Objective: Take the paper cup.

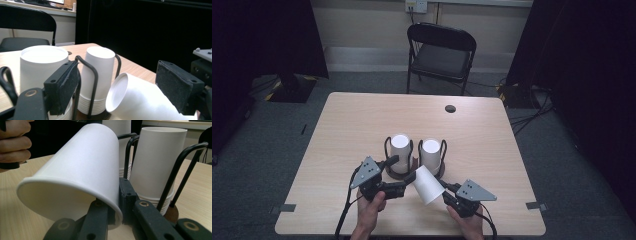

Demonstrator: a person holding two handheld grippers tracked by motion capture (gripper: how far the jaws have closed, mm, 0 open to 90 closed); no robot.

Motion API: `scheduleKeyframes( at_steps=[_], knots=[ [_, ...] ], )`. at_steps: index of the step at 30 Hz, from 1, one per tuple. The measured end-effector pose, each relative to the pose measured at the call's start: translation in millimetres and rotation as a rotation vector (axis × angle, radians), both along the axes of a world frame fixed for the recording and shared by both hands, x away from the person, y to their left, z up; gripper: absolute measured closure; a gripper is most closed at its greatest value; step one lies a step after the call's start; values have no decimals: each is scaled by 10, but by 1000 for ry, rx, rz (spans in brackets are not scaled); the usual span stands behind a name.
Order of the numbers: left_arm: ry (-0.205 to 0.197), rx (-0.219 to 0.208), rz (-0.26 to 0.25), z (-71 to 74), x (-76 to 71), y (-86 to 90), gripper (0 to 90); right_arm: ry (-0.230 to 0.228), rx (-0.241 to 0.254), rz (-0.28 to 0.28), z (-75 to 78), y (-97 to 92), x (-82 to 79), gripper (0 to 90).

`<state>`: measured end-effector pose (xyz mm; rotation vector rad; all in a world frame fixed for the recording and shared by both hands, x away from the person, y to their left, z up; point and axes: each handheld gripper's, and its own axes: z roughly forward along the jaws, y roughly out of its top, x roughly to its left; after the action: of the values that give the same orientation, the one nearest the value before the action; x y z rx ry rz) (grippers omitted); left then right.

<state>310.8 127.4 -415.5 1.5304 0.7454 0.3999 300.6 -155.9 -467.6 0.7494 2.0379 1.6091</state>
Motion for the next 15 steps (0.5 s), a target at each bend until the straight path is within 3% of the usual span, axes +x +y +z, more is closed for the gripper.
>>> scheduleKeyframes(
  at_steps=[8, 11, 15],
  knots=[
    [-36, 76, 28, -102, -36, 11, 192, 33, -40, 6, 22, -33, 19, 852],
    [-57, 135, 46, -129, -46, 0, 192, 44, -66, 14, 39, -41, 30, 851],
    [-62, 180, 55, -160, -62, -7, 209, 75, -98, 18, 69, -56, 51, 852]
  ],
)
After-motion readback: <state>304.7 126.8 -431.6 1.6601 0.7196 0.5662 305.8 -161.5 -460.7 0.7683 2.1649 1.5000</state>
